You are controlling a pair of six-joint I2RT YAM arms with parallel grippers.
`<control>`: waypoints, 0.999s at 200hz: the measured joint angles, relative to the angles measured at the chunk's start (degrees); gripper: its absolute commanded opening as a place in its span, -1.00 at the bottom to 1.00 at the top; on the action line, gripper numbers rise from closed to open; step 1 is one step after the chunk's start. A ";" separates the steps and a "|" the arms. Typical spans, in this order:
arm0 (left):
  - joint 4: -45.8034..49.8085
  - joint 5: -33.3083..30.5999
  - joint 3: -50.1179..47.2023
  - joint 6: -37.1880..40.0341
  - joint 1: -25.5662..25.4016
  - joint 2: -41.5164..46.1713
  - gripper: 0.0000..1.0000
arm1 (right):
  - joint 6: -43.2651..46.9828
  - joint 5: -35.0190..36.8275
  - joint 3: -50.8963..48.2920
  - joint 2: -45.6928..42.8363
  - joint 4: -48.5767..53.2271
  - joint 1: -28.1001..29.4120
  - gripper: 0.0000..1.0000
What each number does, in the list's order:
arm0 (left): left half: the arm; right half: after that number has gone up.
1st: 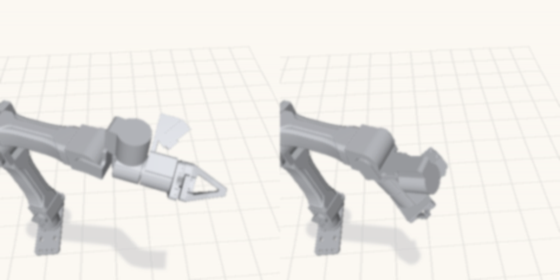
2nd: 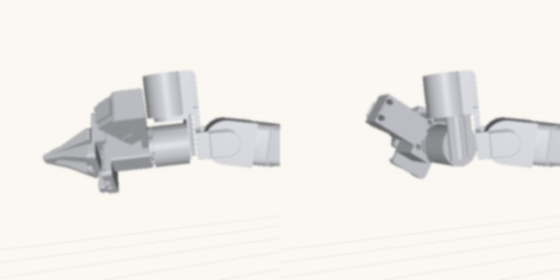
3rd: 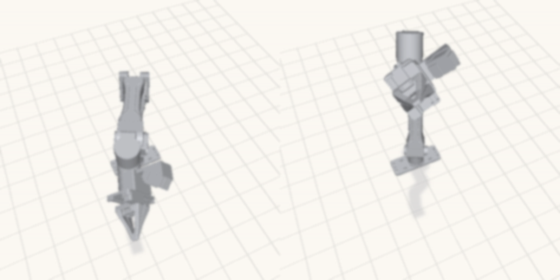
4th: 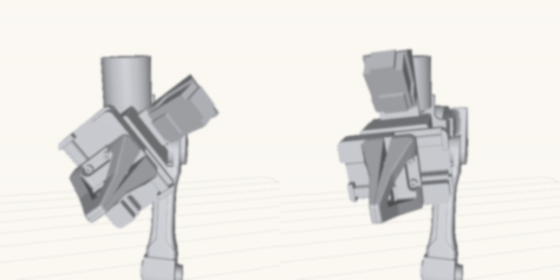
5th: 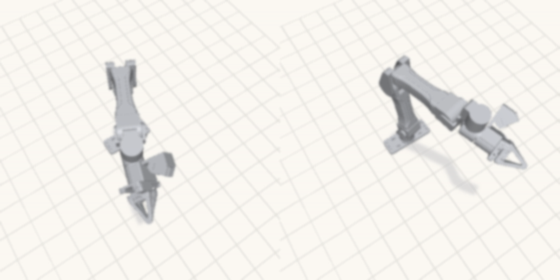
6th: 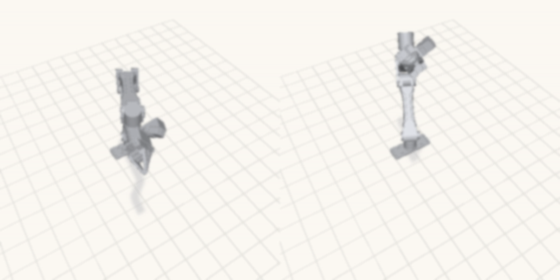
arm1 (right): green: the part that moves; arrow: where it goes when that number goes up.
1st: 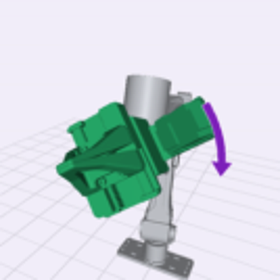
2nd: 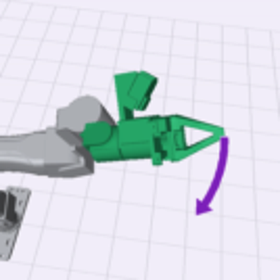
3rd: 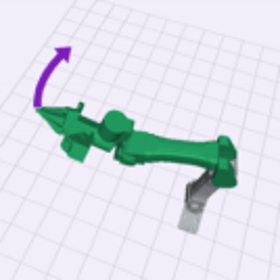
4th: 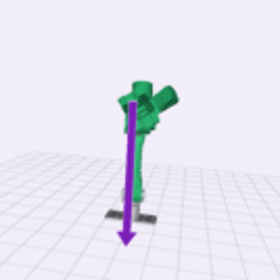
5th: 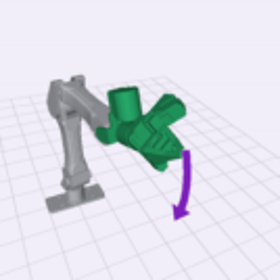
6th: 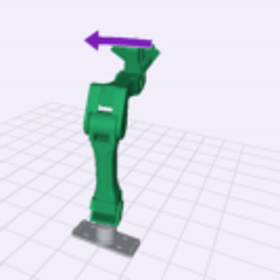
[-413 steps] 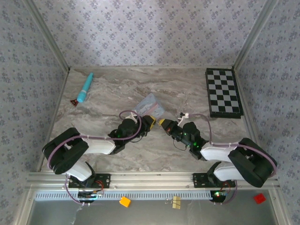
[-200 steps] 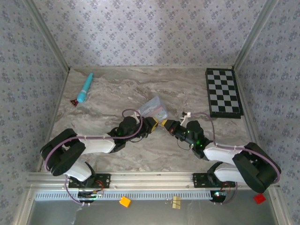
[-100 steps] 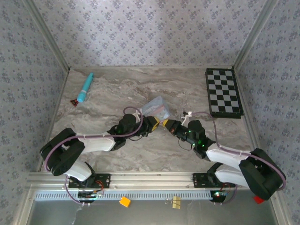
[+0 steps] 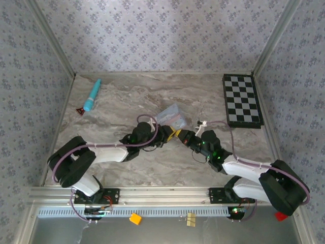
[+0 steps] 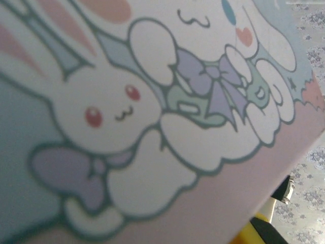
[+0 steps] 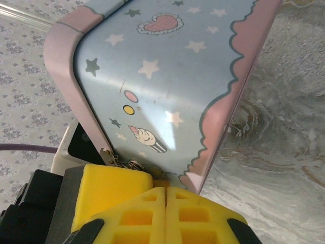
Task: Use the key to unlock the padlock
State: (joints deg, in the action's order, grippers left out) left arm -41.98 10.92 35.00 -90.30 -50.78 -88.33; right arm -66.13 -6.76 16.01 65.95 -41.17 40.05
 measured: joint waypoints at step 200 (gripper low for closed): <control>25.70 2.36 1.90 8.50 4.94 8.28 -1.00 | 42.23 2.01 -4.81 -9.73 10.62 6.08 0.19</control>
State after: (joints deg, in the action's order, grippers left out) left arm -16.27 13.28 36.91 -81.80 -45.84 -80.05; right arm -23.90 -4.75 11.20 56.23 -30.55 46.13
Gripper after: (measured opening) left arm 0.153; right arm 0.592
